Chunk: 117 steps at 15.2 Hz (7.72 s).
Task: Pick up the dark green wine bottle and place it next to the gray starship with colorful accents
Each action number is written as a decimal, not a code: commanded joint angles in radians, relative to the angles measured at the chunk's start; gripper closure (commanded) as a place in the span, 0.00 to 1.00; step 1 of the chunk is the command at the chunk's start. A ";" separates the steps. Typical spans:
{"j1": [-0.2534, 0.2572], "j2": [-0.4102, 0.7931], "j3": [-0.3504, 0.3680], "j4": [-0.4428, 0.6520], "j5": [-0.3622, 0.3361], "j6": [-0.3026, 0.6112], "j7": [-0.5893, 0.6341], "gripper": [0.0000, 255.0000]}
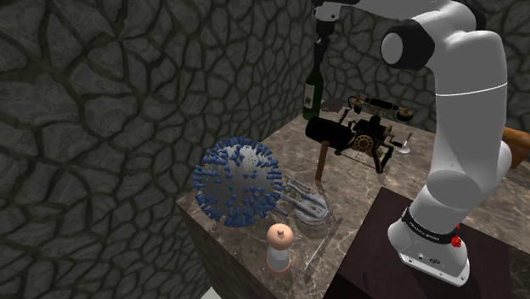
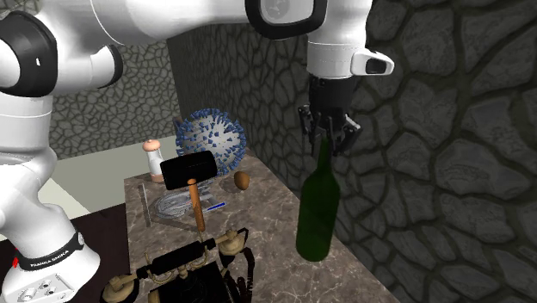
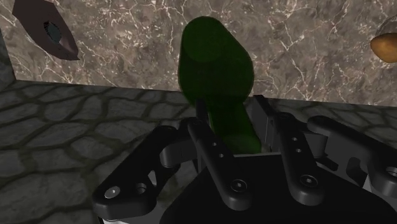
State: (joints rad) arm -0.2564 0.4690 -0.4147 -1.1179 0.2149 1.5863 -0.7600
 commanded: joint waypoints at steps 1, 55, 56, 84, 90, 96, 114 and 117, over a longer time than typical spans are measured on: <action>-0.008 0.011 0.001 0.046 0.004 -0.035 0.002 1.00; 0.231 -0.810 0.135 -0.524 -0.290 -0.229 0.317 1.00; 0.230 -0.817 0.136 -0.547 -0.292 -0.215 0.319 1.00; 0.212 -0.939 0.129 -1.041 -0.326 0.160 0.340 1.00; 0.208 -0.943 0.122 -1.124 -0.331 0.240 0.341 1.00; 0.205 -0.938 0.114 -1.200 -0.336 0.321 0.341 1.00; 0.203 -0.917 0.101 -1.292 -0.341 0.433 0.339 0.00; 0.203 -0.917 0.101 -1.292 -0.341 0.433 0.339 0.00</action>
State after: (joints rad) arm -0.0534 -0.4483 -0.3138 -2.4097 -0.1259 2.0193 -0.4212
